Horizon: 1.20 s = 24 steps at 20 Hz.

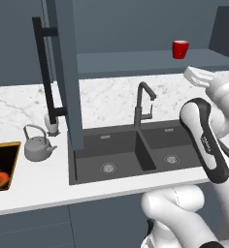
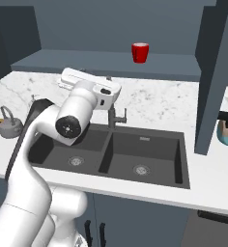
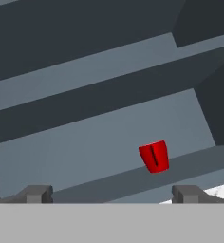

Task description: Pick the kettle from the counter and place it on the tray. Then pick the mug from the cabinet and place it on the tray. Then close the cabinet doors.

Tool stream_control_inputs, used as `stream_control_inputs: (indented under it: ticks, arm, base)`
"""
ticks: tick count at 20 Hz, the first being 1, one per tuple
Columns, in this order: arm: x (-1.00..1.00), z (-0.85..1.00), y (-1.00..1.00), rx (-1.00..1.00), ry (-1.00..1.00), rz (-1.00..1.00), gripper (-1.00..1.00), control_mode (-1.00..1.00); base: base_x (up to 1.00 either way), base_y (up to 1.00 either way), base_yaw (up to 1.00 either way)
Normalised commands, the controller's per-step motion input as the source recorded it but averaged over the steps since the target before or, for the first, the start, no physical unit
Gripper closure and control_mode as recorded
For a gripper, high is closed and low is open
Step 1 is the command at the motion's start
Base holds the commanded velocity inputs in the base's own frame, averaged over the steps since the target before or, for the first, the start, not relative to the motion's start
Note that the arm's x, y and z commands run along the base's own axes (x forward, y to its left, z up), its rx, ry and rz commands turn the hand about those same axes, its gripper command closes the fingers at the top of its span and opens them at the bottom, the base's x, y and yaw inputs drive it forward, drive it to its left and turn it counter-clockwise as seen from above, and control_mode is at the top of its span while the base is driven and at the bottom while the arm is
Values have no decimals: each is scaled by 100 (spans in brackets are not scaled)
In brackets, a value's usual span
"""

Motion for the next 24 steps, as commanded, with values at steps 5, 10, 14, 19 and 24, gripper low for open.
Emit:
stream_control_inputs:
  ticks: [5, 10, 14, 19, 24]
  arm:
    - [4, -7, 0, -3, 0, -1, -100, -100]
    - [23, 0, 0, -26, 5, -7, -100, -100]
    - [25, 13, 0, -28, 13, -6, -100, -100]
    - [14, 1, 0, -7, 6, -5, -100, -100]
    - [32, -6, -2, 0, 6, -1, -100, -100]
  base:
    - [0, 0, 0]
    - [0, 0, 0]
    - [0, 0, 0]
    - [0, 0, 0]
    - [0, 0, 0]
